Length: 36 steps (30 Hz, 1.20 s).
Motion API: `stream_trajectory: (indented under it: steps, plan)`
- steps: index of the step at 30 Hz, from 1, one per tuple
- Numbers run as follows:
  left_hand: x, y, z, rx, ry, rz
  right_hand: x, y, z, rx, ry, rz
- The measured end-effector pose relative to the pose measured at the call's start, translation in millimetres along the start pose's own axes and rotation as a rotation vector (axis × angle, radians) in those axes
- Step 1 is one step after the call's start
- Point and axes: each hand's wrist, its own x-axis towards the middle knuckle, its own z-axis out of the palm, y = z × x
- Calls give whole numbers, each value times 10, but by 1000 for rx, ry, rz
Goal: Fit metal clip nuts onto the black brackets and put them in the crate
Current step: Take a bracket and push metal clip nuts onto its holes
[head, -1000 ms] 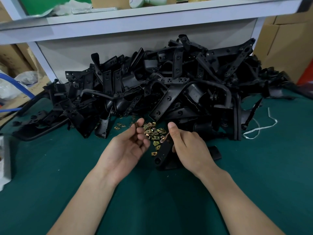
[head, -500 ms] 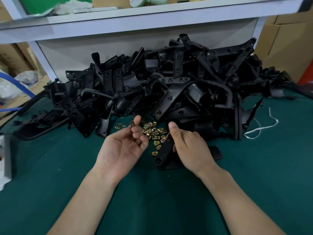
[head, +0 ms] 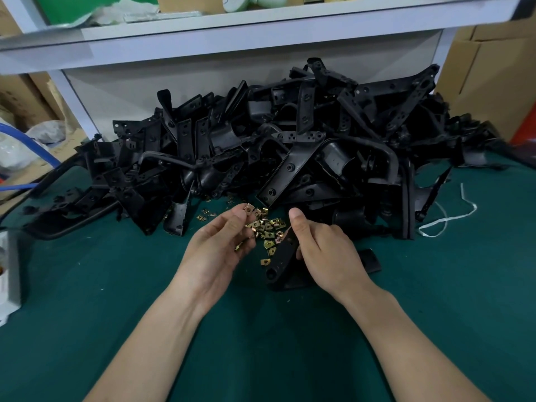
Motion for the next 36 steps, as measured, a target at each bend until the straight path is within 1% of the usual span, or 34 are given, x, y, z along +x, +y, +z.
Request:
stream_trajectory:
  steps: [6,12,19,21,24,29,36]
  plan:
    - [-5,10,12,-11,18,-15,1,0,-2,10,-4,2]
    - [-15,-15,19,97,44,65,-2,1,-1,13,0,3]
    - [-35,-8,50,142,49,61,0,-8,-6,12,-7,4]
    - [-41,-3,58,152,42,35,-1,-11,-7,12,-7,3]
    - [-54,7,74,149,28,-50,-4,-14,-5,9,-6,-5]
    - [-75,10,110,134,-21,-158,-10,-12,11,33,8,-56]
    - [-134,6,157,138,-166,-236,-26,-10,36,52,-10,-113]
